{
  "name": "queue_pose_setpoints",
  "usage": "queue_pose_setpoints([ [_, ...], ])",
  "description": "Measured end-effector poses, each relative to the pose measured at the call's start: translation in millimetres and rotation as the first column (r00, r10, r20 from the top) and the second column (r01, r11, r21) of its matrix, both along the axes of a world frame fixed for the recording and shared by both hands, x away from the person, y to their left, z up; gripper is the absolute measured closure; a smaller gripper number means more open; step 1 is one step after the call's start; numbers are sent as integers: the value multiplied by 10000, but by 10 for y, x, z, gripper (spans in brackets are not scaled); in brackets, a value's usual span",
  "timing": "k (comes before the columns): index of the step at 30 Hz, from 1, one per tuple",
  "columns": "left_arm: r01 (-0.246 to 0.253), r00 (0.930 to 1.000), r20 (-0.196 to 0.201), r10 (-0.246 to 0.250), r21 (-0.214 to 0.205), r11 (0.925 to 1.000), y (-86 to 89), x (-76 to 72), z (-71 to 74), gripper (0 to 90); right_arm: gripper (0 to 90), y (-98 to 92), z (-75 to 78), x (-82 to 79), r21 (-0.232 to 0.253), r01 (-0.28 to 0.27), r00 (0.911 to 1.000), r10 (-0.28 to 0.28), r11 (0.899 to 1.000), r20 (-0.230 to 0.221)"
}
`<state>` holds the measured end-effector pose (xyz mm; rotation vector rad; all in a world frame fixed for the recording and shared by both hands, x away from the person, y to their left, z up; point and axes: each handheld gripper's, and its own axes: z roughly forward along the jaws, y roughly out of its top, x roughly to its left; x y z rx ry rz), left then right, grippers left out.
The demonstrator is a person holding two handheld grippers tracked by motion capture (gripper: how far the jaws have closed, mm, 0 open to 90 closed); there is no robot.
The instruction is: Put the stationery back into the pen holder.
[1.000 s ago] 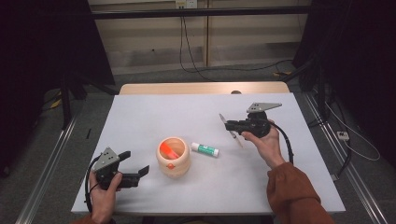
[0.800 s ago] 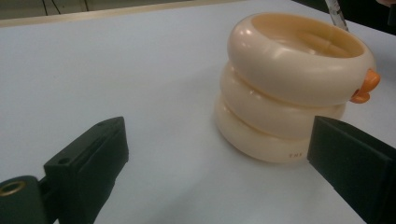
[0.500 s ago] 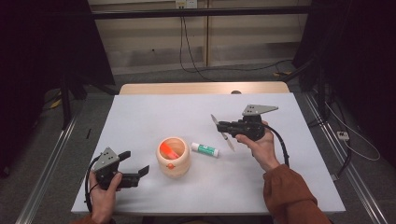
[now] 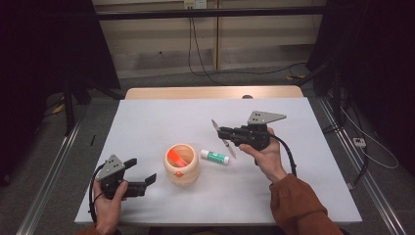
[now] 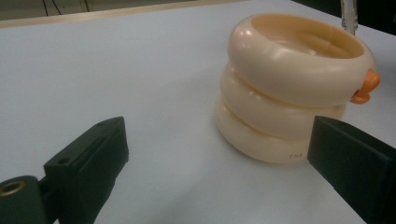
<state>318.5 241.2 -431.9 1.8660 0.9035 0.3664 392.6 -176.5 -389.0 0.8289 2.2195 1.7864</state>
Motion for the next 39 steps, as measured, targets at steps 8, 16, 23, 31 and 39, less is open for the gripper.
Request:
queue_pose_setpoints([
  [8, -8, 10000, 18, 8, 4, 10000, 0, -3, 5, 51, 809, 255, 70, -40, 312, -460, 9981, 447, 9985, 432],
  [16, -19, 10000, -11, 19, -28, 10000, 2, -2, 1, 51, 809, 490, 170, -16, 762, -841, 9945, 789, 9935, 684],
  [23, 7, 10000, 8, -7, 9, 10000, 1, 0, 1, 50, 809, 639, 226, 20, 1073, -1023, 9924, 940, 9889, 796],
  [31, 36, 10000, 17, -36, 39, 10000, 3, 1, 0, 51, 809, 815, 279, 86, 1194, -1154, 9909, 1060, 9861, 827],
  [39, 6, 10000, -18, -6, -3, 10000, 1, 2, -3, 51, 809, 976, 310, 138, 1217, -1339, 9891, 1249, 9835, 785],
])
